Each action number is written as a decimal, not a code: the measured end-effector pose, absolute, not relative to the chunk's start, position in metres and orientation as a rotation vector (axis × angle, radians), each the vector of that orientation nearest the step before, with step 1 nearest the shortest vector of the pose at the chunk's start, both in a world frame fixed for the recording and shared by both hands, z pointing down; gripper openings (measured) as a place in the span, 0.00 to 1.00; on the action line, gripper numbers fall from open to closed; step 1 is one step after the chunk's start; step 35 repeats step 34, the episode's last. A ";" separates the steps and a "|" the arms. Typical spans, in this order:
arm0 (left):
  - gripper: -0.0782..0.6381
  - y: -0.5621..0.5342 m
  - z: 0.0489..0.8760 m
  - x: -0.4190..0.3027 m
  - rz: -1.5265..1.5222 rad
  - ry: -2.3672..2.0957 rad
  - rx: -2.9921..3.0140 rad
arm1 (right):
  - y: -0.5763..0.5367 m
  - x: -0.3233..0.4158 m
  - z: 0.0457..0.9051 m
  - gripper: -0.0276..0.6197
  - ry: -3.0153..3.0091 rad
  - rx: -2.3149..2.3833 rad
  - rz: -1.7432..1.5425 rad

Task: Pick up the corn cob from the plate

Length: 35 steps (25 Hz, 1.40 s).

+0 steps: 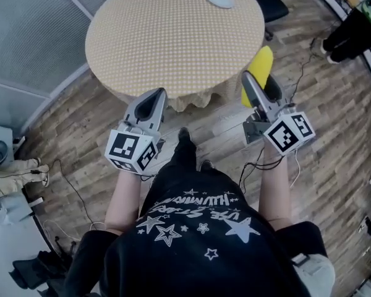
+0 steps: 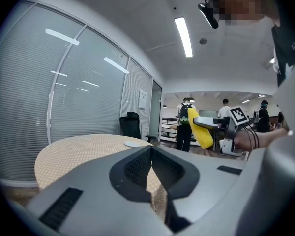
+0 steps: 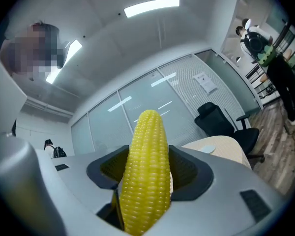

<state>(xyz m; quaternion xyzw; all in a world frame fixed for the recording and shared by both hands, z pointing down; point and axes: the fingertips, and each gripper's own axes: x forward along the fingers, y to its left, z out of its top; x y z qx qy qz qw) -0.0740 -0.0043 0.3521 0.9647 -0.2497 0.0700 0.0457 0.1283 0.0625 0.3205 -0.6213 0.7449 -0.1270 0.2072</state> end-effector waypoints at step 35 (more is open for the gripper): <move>0.12 -0.060 0.330 -0.229 0.176 -0.715 3.000 | 0.025 -0.008 0.303 0.44 2.018 -1.981 -0.330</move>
